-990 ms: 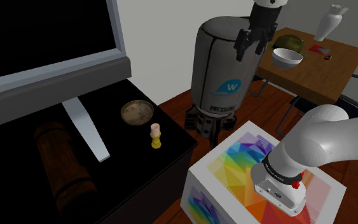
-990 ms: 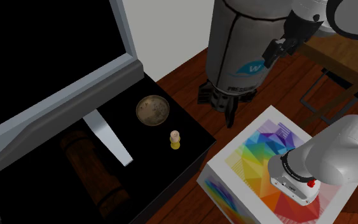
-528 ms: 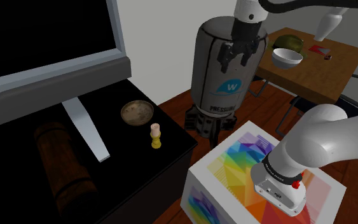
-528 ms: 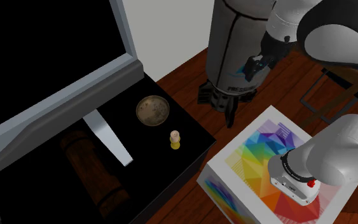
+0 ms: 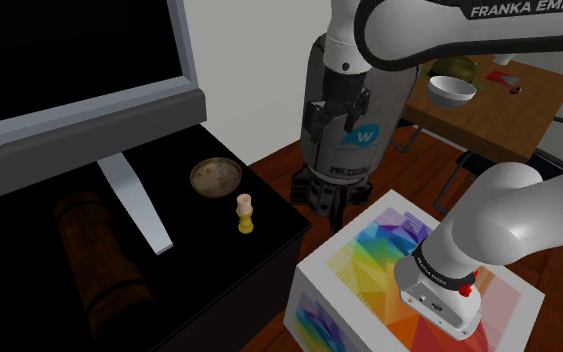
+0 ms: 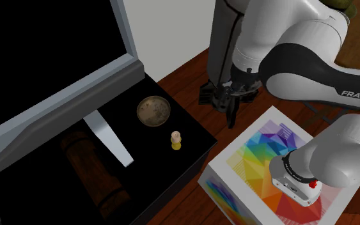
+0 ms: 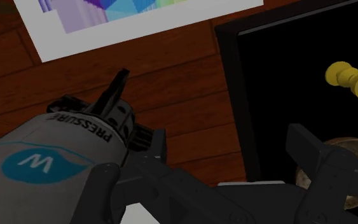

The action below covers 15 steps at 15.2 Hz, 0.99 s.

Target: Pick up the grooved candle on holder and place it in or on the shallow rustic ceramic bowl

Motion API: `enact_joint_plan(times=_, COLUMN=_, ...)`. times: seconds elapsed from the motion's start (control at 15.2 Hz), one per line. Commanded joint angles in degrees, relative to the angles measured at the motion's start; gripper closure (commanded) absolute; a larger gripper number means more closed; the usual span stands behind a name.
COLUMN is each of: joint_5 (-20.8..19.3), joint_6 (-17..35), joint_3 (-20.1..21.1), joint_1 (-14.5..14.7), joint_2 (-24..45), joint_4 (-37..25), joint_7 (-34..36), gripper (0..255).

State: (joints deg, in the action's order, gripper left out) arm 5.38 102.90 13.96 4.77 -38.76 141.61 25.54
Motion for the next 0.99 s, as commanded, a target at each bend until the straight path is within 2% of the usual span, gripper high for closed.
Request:
enact_joint_plan(times=0.0, joint_5=1.32, joint_6=2.13, joint_3=2.31, joint_1=0.69, joint_2=2.41, joint_4=-0.29, joint_7=2.58, gripper=0)
enact_joint_plan(times=0.53, joint_5=3.76, joint_6=11.39, joint_3=11.40, joint_1=2.15, joint_2=14.70, joint_4=-3.42, joint_7=12.67, gripper=0)
enact_joint_plan(times=0.92, joint_5=1.33, joint_6=17.64, joint_3=18.01, joint_1=2.18, joint_2=26.53, joint_4=-8.68, joint_7=21.58, gripper=0)
